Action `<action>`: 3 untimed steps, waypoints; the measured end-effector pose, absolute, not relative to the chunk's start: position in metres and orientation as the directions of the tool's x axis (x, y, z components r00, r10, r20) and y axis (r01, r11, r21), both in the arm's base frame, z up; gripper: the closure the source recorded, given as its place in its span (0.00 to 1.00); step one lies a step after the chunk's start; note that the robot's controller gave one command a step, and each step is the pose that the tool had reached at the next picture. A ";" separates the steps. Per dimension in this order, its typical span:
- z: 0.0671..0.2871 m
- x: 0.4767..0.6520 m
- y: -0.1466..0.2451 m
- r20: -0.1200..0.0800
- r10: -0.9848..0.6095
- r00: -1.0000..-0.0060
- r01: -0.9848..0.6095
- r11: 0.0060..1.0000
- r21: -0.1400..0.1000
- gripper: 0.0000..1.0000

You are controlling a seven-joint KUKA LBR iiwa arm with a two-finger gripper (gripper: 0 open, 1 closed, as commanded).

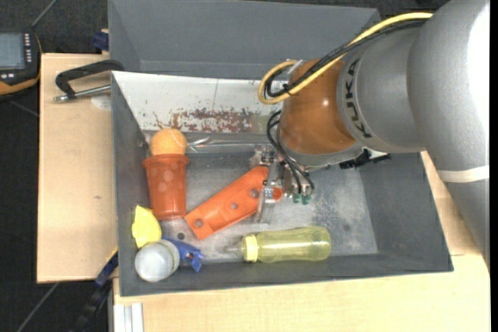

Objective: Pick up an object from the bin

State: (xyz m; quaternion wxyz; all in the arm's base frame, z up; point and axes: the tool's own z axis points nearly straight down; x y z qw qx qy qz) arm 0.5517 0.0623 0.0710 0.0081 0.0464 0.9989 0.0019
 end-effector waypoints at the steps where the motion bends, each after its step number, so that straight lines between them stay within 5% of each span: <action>1: 0.070 0.534 0.089 -0.029 -0.124 -0.992 -0.124 0.992 0.000 1.00; 3: 0.077 0.536 0.095 -0.033 -0.134 -0.990 -0.134 0.991 0.001 1.00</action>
Offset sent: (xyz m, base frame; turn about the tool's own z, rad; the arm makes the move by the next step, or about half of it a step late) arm 0.0000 0.0000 0.0000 0.0000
